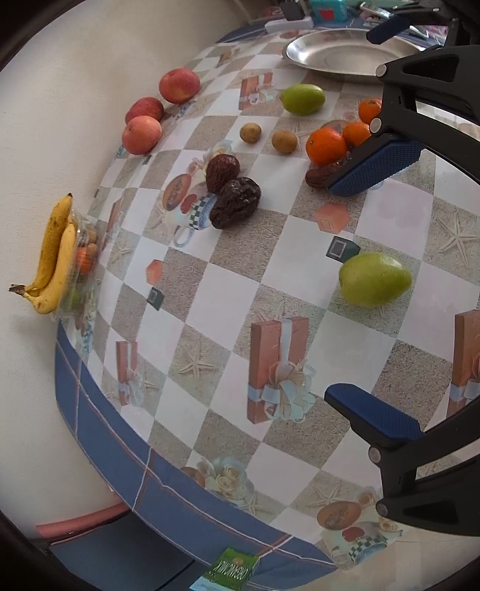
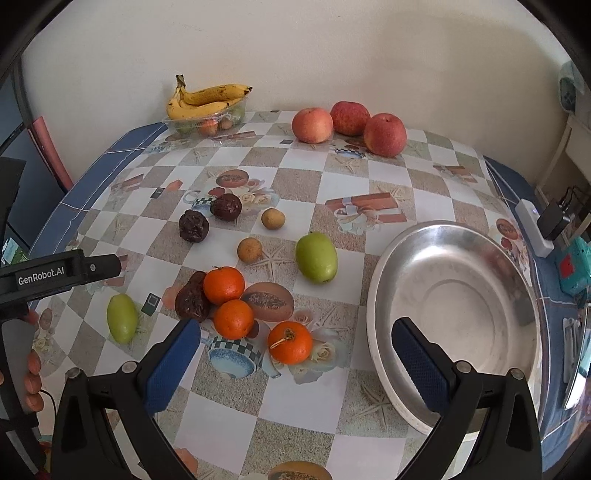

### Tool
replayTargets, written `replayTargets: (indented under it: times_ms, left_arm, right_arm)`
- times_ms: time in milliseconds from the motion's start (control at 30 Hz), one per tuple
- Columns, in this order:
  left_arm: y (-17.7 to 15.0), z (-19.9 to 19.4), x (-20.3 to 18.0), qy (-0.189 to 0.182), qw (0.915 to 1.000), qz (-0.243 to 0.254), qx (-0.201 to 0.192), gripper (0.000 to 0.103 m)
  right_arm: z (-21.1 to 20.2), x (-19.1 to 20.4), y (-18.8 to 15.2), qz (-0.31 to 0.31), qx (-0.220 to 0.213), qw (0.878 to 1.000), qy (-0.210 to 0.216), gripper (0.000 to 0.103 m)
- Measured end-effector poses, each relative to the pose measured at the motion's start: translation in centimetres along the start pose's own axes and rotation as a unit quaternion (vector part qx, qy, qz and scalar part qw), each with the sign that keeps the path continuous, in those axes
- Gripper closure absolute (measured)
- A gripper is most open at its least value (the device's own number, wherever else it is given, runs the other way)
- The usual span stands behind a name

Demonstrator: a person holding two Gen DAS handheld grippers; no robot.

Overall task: Organize fruits
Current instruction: 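Grasp the green pear with the left tool while the right tool grasps a tangerine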

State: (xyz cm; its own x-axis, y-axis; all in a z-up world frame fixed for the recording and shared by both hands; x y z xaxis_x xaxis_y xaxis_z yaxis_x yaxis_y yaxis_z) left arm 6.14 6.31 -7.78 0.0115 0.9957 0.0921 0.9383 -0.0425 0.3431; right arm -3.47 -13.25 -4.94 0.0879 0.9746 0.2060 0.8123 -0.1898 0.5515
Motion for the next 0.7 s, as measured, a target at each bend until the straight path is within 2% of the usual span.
replayTargets:
  times_ms: [33, 133, 267, 367, 433, 533, 600, 700]
  left_arm:
    - [-0.2, 0.3, -0.1, -0.004, 1.0, 0.002, 0.009, 0.003]
    - [-1.1, 1.2, -0.7, -0.016, 0.999, 0.012, 0.039, 0.014]
    - [-1.8, 2.0, -1.2, -0.013, 0.9977, 0.023, 0.062, 0.024]
    - [-2.2, 2.5, -1.3, -0.012, 0.9968, 0.026, 0.075, 0.025]
    - [-2.4, 3.0, -1.4, -0.013, 0.9959, 0.026, 0.086, 0.032]
    - [-2.8, 3.8, -1.7, -0.02, 0.9937, 0.024, 0.108, 0.047]
    - [-2.9, 4.1, -1.6, -0.023, 0.9928, 0.02, 0.116, 0.06]
    - [-2.8, 4.2, -1.5, -0.024, 0.993, 0.015, 0.114, 0.062]
  right_arm:
    - [0.1, 0.1, 0.0, -0.001, 0.0, 1.0, 0.002, 0.0]
    - [0.7, 0.3, 0.1, -0.004, 0.006, 1.0, 0.008, 0.003]
    - [2.2, 0.2, -0.5, -0.001, 0.034, 0.999, 0.011, 0.034]
    - [3.3, 0.0, -1.2, 0.005, 0.058, 0.998, 0.017, 0.044]
    - [3.8, -0.1, -1.6, 0.007, 0.069, 0.997, 0.018, 0.05]
    - [4.5, -0.5, -2.1, 0.013, 0.086, 0.996, 0.014, 0.053]
    - [4.9, -0.6, -2.2, 0.014, 0.094, 0.995, 0.01, 0.055]
    - [5.1, -0.9, -2.3, 0.019, 0.1, 0.995, 0.013, 0.064]
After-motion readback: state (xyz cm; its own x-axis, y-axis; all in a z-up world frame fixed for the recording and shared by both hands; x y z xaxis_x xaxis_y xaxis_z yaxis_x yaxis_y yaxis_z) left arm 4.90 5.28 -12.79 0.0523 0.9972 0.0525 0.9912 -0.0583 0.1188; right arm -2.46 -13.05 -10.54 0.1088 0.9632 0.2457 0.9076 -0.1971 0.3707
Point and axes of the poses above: each gripper's, at about its wrist camera, not at the fingertips, and z roughly the way its jaws point, x to its left, y to its top, the point moved 7 cm from there along z, roughly the way its jaws point, and after that the axes turned 14 degrees about y, right-handed, at the moved point
